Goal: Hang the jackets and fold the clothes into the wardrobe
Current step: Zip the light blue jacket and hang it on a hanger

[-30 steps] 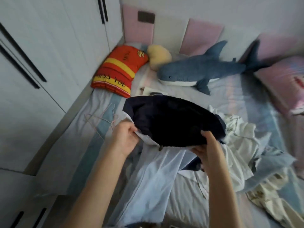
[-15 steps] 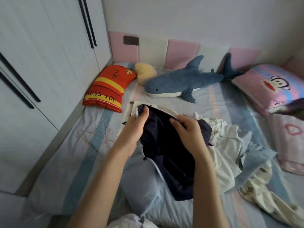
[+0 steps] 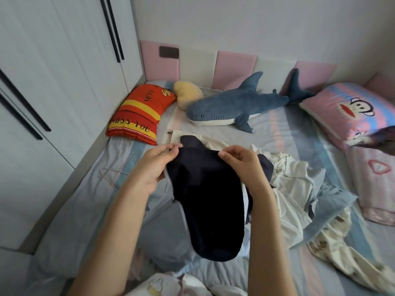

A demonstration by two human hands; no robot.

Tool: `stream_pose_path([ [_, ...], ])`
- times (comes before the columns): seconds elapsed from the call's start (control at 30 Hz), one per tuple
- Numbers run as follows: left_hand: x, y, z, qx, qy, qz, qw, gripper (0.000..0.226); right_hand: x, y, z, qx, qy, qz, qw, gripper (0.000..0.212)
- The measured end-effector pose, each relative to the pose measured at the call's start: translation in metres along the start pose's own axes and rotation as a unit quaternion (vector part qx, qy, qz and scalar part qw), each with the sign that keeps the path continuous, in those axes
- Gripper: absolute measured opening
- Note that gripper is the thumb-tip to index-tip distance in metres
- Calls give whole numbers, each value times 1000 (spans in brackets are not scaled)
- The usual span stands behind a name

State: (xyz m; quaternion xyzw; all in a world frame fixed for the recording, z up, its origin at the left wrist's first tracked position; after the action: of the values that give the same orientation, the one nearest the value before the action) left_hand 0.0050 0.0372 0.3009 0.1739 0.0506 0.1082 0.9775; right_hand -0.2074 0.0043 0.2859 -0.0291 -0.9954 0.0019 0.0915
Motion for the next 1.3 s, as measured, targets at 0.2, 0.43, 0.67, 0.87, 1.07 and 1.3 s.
stream_pose_path([
  [0.2, -1, -5, -5, -15, 88, 50, 995, 29, 18, 1, 53, -75, 144, -57, 985, 25],
  [0.43, 16, -8, -9, 8, 108, 90, 990, 30, 19, 8, 62, -203, -29, -68, 976, 20],
  [0.67, 48, -1, -11, -79, -187, 71, 977, 22, 3, 11, 44, -233, -266, -108, 929, 27],
  [0.87, 50, 9, -40, -34, -476, -133, 869, 41, 7, 12, 37, -227, -288, -128, 921, 35],
  [1.07, 25, 5, -48, -77, -756, -17, 650, 44, 9, 17, 33, -191, -286, -128, 930, 45],
  [1.3, -60, 28, -29, -306, -478, -80, 819, 82, 6, 22, 20, -147, -265, -203, 931, 47],
])
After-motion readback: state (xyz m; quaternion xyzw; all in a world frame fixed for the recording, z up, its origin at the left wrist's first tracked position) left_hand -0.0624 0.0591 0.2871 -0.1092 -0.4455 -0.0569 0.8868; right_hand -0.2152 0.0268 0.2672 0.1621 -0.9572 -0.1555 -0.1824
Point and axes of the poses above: each hand's wrist, its own y-axis away from the middle knuckle, its own x-axis out of the back of the hand, z = x × y, the point moved 4 cm from there along -y, towards the middle knuckle, and after that the axes turned 7 degrees about z, right-handed, at the moved point
